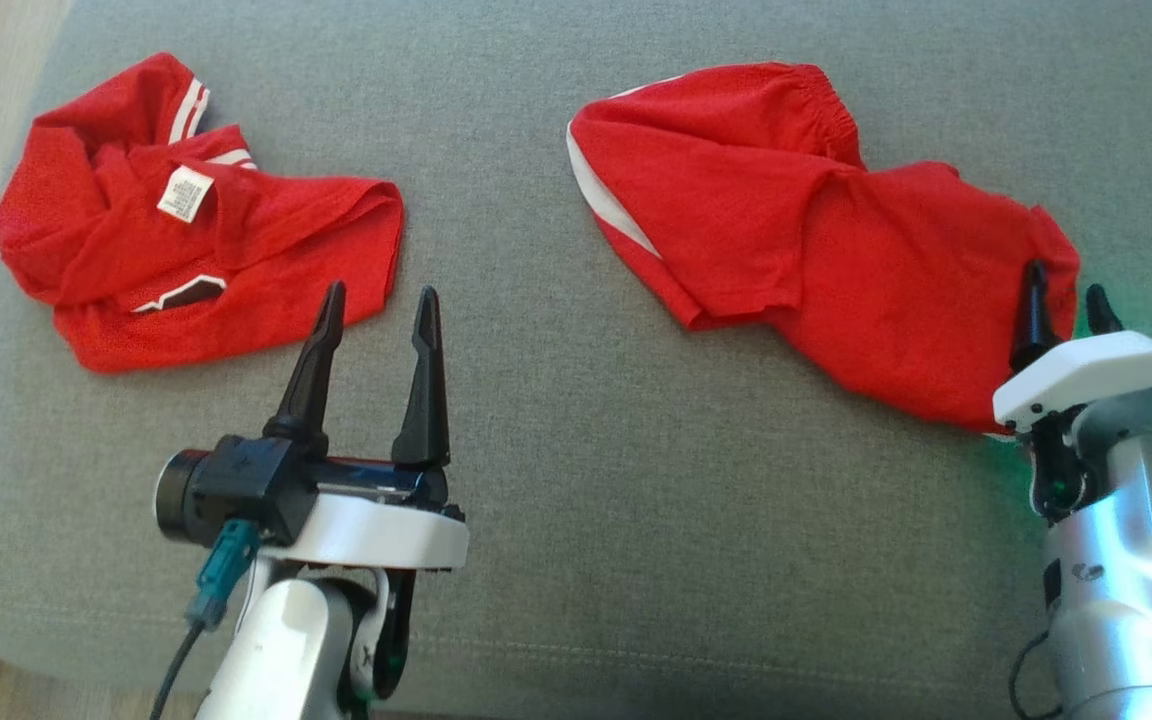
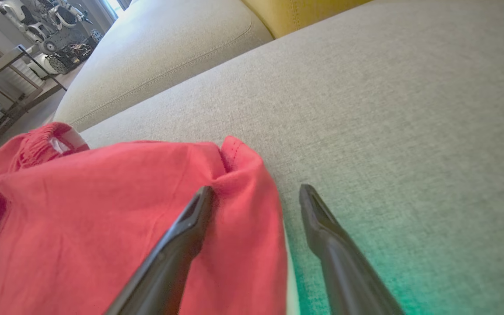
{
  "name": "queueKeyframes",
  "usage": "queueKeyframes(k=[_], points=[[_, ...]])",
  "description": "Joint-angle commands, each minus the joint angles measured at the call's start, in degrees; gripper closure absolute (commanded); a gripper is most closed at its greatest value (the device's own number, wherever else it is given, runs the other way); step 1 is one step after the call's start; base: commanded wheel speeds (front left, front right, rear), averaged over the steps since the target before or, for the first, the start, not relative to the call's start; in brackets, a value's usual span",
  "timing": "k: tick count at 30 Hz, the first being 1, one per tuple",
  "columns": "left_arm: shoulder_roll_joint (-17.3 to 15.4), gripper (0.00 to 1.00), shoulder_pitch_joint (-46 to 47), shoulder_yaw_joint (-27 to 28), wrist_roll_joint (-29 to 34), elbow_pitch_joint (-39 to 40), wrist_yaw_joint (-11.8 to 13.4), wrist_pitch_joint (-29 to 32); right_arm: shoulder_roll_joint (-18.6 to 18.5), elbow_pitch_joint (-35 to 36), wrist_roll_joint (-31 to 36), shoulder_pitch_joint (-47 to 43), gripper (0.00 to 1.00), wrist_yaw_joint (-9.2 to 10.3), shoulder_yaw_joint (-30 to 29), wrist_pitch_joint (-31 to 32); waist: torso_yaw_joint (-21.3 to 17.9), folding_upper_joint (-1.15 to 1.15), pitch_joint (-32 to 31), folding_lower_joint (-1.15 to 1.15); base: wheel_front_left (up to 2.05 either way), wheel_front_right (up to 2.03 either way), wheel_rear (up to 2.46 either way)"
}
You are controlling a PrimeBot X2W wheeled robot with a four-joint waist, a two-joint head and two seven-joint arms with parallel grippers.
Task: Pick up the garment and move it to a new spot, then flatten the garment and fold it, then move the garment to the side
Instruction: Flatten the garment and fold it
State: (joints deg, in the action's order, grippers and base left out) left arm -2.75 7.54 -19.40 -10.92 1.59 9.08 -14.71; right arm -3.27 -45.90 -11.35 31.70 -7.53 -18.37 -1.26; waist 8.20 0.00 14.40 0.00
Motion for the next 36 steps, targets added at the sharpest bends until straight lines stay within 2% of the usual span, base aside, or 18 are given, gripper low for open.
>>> queueKeyframes(k=[1,2,3,9,14,15,17,23,28,31,36], points=[[-0.13,0.0,2.12,1.72,-0.44,1.87,0.41,-0.29,-0.6,0.88,-1.19,2.48,0.24,0.04,2.31,0.24,0.06,0.0,0.2,0.0,0.0,0.0,0.0],[-0.13,0.0,2.2,1.64,-0.46,1.84,0.45,-0.29,-0.79,0.54,-1.75,2.58,0.94,0.04,2.96,0.46,0.09,0.0,0.24,0.0,0.0,0.0,0.0],[-0.13,0.0,2.27,1.55,-0.47,1.77,0.49,-0.29,-1.08,0.41,-2.19,2.61,1.0,0.04,3.84,0.38,0.13,0.0,0.24,0.0,0.0,0.0,0.0],[-0.13,0.0,2.26,1.47,-0.74,1.26,0.7,-0.29,-3.11,2.86,-3.0,2.51,1.0,0.04,10.74,-4.26,0.22,0.0,-0.99,0.0,0.0,0.0,0.0],[-0.13,0.0,1.39,1.44,-1.36,0.89,0.78,-0.29,-4.87,8.33,-1.09,3.18,1.0,0.04,20.31,-8.49,0.13,0.0,-3.7,0.0,0.0,0.0,0.0],[-0.13,0.0,1.39,1.44,-1.36,0.89,0.78,-0.29,-4.87,8.33,-1.09,3.18,1.0,0.04,20.31,-8.49,0.13,0.0,-3.7,0.0,0.0,0.0,0.0],[-0.13,0.0,0.95,1.39,-1.71,0.78,0.82,-0.29,-5.25,11.04,-0.47,3.97,1.0,0.04,24.76,-9.01,0.16,0.0,-5.09,0.0,0.0,0.0,0.0],[-0.13,0.0,-1.11,1.23,-2.81,0.46,1.04,-0.29,-5.7,19.58,-1.53,8.23,1.0,0.04,40.42,-6.72,0.55,0.0,-10.39,0.0,0.0,0.0,0.0],[-0.13,0.0,-2.69,1.16,-3.28,0.55,1.41,-0.29,-4.14,25.93,-8.63,14.77,1.0,0.04,50.87,-2.39,0.51,0.0,-13.12,0.0,0.0,0.0,0.0],[-0.13,0.0,-3.63,0.79,-3.37,0.64,1.59,-0.29,-3.01,27.0,-12.46,19.07,1.0,0.04,51.87,-1.38,0.27,0.0,-14.0,0.0,0.0,0.0,0.0],[-0.13,0.0,-4.48,0.62,-3.27,1.06,1.7,-0.29,-1.35,21.71,-13.06,24.41,1.0,0.04,42.74,-1.3,-0.62,0.0,-13.95,0.0,0.0,0.0,0.0]])
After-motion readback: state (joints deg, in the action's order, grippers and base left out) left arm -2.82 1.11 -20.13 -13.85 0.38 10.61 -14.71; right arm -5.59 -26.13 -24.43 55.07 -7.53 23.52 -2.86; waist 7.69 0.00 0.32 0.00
